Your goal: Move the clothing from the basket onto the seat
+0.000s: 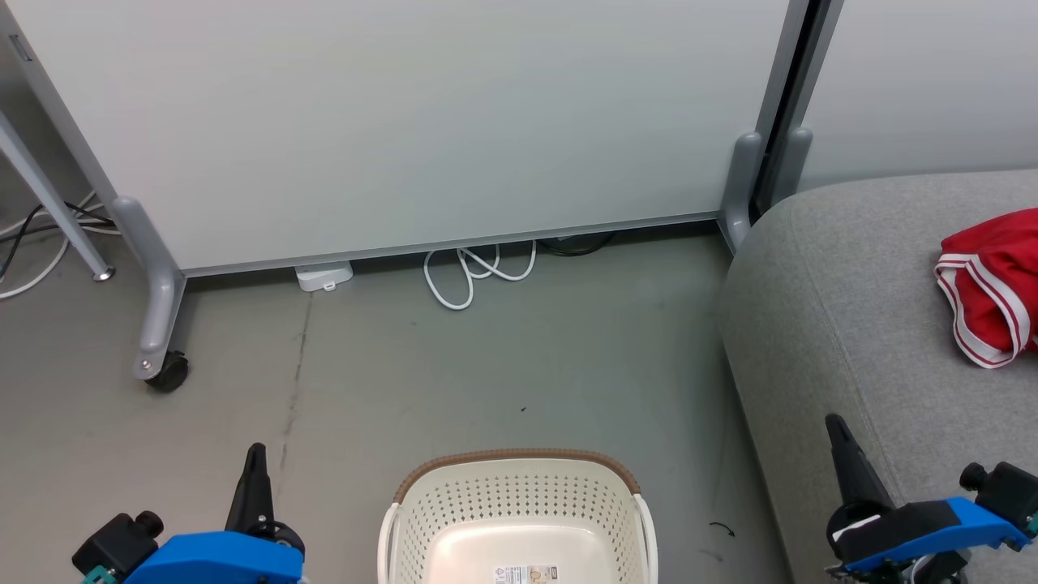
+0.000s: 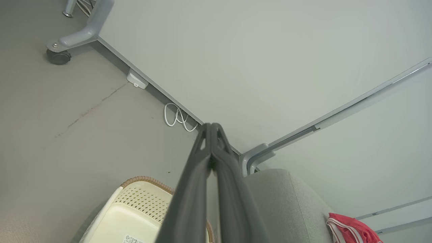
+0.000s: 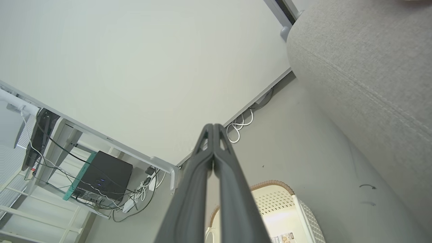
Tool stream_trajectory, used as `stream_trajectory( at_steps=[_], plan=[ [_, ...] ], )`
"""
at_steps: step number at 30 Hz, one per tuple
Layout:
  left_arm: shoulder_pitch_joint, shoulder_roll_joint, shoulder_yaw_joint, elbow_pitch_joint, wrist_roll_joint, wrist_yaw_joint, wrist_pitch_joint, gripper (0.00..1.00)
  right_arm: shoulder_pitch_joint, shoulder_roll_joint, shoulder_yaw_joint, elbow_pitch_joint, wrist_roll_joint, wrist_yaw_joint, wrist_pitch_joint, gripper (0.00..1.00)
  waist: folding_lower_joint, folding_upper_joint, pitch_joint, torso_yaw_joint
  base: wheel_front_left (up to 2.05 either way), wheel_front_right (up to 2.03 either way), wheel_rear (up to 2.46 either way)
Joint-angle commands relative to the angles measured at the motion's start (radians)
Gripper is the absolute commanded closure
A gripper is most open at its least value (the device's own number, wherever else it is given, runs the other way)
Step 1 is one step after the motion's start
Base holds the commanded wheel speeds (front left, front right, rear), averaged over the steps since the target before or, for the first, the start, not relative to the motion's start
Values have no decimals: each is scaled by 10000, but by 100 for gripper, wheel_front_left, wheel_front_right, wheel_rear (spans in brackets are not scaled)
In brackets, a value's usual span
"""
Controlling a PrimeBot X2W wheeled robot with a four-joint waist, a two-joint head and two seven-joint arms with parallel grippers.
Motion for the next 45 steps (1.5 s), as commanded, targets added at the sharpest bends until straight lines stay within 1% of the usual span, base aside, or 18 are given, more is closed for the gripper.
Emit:
stream_trajectory(
  at_steps=[1,18,45],
  plan=[
    [-297,30,86,-200,-374,-6,86,100,-299,-30,-42,-158,420,4,56,100,0,0,2,0,0,0,0],
    [-462,-3,356,-506,-2234,-8,606,100,-449,-34,-157,-169,2442,5,304,100,0,0,16,-2,0,0,0],
    [-629,-52,690,-879,-4569,-12,1252,100,-607,-40,-299,-174,4973,6,614,100,-1,0,37,-6,0,0,0]
  ],
)
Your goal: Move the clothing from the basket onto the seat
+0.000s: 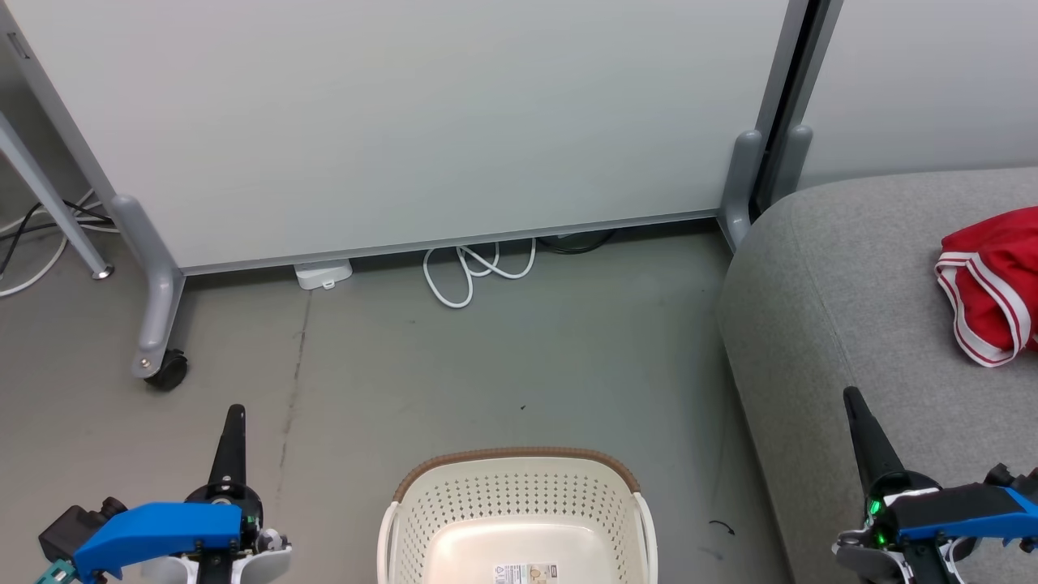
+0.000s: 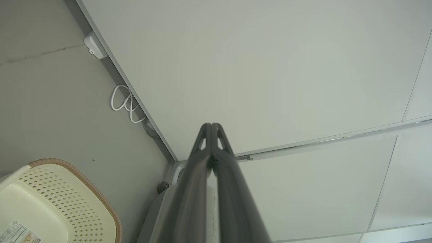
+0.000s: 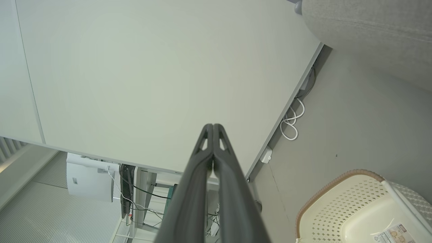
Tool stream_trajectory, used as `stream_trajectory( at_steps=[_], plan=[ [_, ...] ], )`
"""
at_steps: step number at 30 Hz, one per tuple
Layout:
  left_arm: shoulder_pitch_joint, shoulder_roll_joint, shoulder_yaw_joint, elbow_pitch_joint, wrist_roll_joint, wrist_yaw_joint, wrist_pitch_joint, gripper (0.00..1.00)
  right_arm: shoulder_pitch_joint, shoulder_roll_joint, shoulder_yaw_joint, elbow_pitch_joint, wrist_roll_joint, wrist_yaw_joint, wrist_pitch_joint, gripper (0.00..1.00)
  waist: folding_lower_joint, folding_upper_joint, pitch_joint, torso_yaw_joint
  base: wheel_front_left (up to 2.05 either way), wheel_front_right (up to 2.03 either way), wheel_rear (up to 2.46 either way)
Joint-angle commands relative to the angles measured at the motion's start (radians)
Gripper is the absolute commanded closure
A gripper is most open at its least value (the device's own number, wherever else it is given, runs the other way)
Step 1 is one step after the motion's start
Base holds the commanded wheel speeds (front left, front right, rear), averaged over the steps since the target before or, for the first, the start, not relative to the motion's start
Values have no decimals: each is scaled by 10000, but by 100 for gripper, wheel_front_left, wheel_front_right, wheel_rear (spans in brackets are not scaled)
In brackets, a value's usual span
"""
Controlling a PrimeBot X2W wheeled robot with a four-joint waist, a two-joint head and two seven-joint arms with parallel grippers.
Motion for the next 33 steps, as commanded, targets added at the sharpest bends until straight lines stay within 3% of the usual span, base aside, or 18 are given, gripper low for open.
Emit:
stream_trajectory(
  at_steps=[1,33],
  plan=[
    [-200,4,59,-118,-217,-12,66,100,-212,-38,-35,-89,263,6,37,100,0,-1,1,0,0,0,0],
    [-355,-42,378,-471,-2469,-17,693,100,-346,-44,-173,-83,2706,7,346,100,-1,-1,28,-4,0,0,0]
  ],
)
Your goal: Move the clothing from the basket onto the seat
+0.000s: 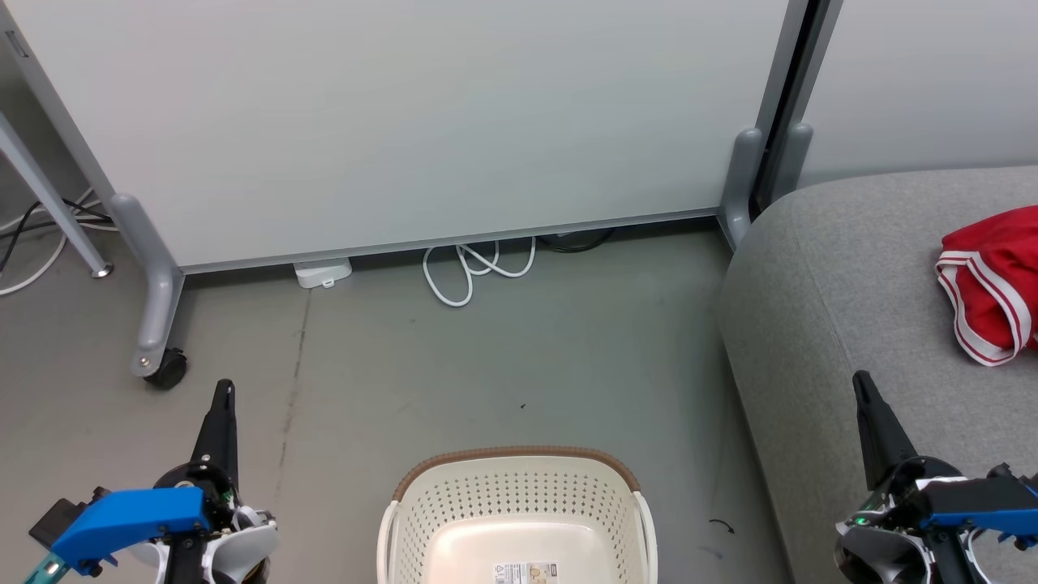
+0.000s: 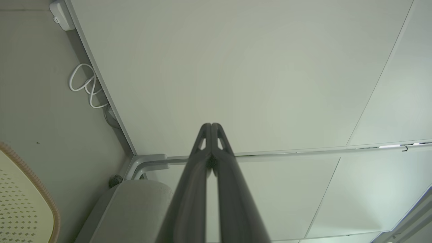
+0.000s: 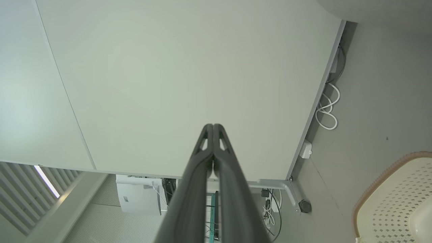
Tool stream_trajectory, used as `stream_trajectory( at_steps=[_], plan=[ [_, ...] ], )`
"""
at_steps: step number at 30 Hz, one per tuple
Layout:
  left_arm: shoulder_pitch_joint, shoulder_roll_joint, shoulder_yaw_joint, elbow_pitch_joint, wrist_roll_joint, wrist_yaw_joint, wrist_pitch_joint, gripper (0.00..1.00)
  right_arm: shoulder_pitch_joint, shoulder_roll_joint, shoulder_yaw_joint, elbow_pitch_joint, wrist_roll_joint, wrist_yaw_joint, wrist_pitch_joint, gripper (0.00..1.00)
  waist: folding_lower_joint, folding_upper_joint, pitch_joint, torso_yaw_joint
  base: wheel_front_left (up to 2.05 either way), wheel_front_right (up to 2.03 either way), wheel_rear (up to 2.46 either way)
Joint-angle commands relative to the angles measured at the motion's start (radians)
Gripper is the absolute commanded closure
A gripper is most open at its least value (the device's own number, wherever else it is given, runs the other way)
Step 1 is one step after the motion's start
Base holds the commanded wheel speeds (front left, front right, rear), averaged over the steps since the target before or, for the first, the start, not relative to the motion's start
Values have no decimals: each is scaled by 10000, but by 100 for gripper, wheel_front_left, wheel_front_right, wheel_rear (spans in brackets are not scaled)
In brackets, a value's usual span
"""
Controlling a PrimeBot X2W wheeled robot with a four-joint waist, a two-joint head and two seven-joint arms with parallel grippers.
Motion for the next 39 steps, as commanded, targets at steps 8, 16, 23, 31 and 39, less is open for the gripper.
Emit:
stream_trajectory(
  at_steps=[8,16,23,31,39],
  plan=[
    [-139,-17,82,-114,-430,-18,137,100,-140,-42,-45,-36,485,7,95,100,-1,0,5,-1,0,0,0],
    [-139,-17,81,-114,-430,-18,136,100,-137,-42,-43,-36,485,7,95,100,-1,0,5,-1,0,0,0],
    [-139,-16,80,-115,-433,-18,136,100,-137,-42,-43,-36,485,7,95,100,-1,0,5,-1,0,0,0],
    [-139,-16,79,-115,-433,-18,135,100,-137,-42,-42,-36,485,7,94,100,-1,0,5,-1,0,0,0],
    [-139,-16,79,-116,-434,-18,134,100,-137,-42,-42,-36,486,7,94,100,-1,0,5,-1,0,0,0]
  ],
)
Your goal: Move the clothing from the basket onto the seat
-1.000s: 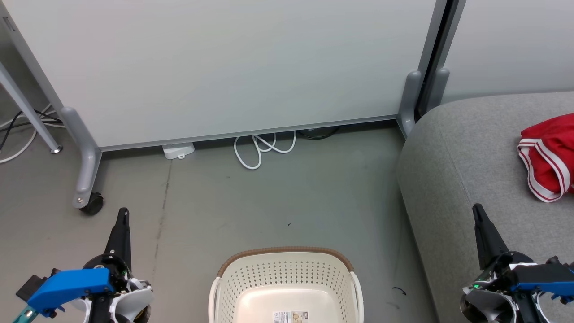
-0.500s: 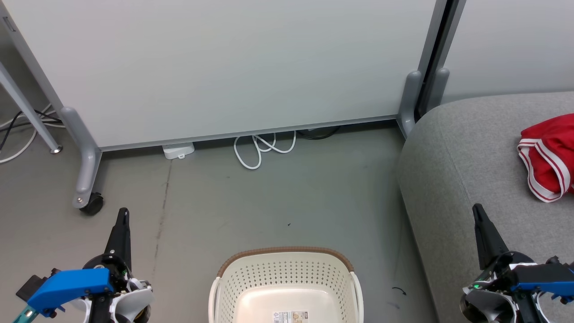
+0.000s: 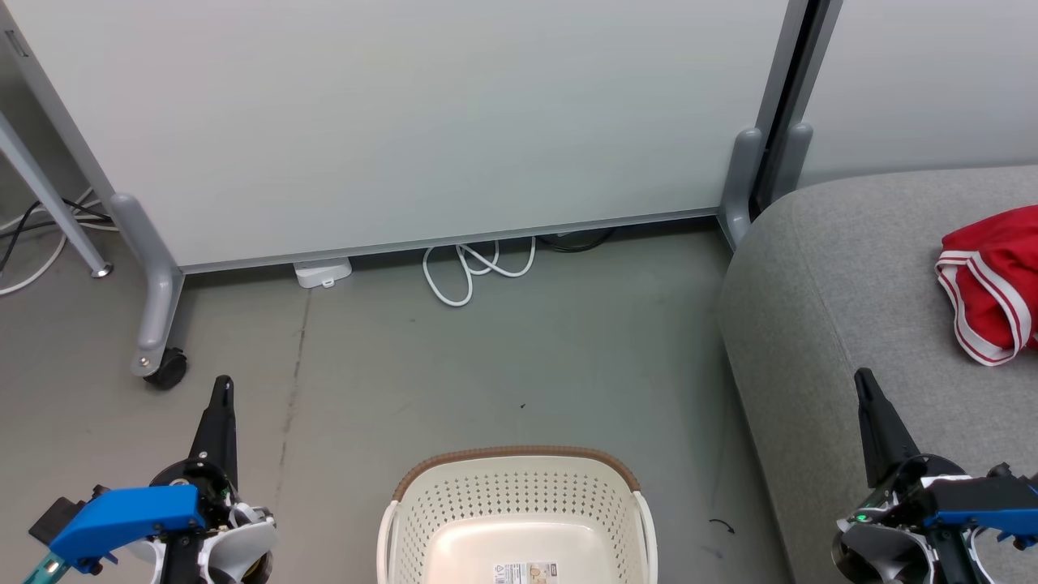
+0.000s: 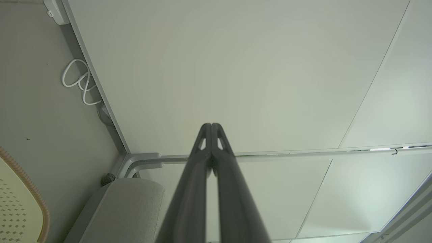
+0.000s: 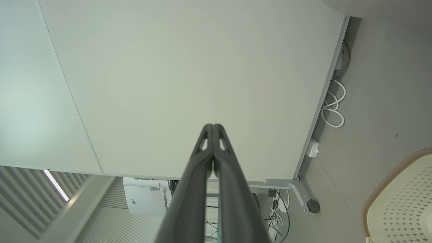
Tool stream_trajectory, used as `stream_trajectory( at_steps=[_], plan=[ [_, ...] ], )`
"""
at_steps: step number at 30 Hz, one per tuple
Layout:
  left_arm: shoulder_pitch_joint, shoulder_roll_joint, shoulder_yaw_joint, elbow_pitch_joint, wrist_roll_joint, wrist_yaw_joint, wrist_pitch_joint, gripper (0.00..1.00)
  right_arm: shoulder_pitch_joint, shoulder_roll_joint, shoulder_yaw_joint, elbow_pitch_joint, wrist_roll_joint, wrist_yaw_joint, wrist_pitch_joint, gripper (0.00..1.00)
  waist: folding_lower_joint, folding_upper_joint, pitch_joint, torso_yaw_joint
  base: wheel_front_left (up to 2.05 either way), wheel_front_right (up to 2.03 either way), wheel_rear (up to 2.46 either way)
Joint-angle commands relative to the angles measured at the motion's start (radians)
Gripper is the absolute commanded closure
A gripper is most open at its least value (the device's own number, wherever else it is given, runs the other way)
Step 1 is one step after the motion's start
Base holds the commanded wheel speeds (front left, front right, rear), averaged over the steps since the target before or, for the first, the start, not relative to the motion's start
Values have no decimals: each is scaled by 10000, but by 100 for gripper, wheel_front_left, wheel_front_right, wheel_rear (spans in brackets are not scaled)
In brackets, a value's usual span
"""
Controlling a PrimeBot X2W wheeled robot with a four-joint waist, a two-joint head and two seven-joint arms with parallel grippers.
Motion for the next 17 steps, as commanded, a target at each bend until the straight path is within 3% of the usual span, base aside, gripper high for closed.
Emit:
stream_trajectory(
  at_steps=[1,17],
  plan=[
    [-95,-8,27,-41,-31,-18,35,100,-96,-40,-13,-28,27,7,25,100,1,0,0,0,0,0,0],
    [-94,-8,26,-40,-32,-18,34,100,-97,-40,-12,-28,28,7,24,100,1,0,0,0,0,0,0]
  ],
)
